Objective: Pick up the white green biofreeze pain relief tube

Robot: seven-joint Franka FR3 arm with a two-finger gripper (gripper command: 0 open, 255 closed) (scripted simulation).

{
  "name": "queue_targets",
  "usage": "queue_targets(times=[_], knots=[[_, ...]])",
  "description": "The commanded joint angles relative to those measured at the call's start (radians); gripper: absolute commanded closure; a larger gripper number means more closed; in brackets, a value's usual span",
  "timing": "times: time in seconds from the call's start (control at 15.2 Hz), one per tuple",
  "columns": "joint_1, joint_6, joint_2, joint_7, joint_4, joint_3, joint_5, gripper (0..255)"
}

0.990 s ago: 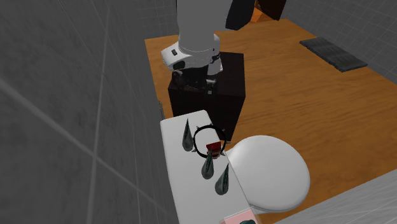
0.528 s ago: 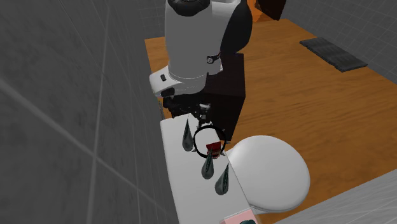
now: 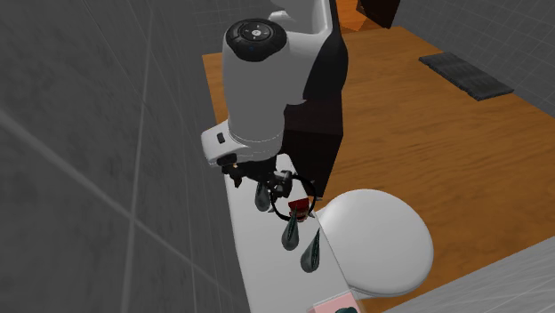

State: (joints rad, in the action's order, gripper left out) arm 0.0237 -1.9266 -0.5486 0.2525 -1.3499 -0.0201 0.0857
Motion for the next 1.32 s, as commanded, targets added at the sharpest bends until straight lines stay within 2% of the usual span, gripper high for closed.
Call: queue_targets(times=[0.0, 0.2, 0.26, 0.86, 1.25], knots=[[0.0, -0.026, -0.009, 0.003, -0.016, 0.0, 0.001, 0], [0.0, -0.044, -0.013, 0.004, -0.03, 0.0, 0.002, 0], [0.0, -0.043, -0.013, 0.004, -0.029, 0.0, 0.001, 255], [0.0, -0.044, -0.013, 0.004, -0.03, 0.0, 0.002, 255], [-0.001, 0.028, 0.002, -0.001, 0.026, 0.0, -0.001, 255]])
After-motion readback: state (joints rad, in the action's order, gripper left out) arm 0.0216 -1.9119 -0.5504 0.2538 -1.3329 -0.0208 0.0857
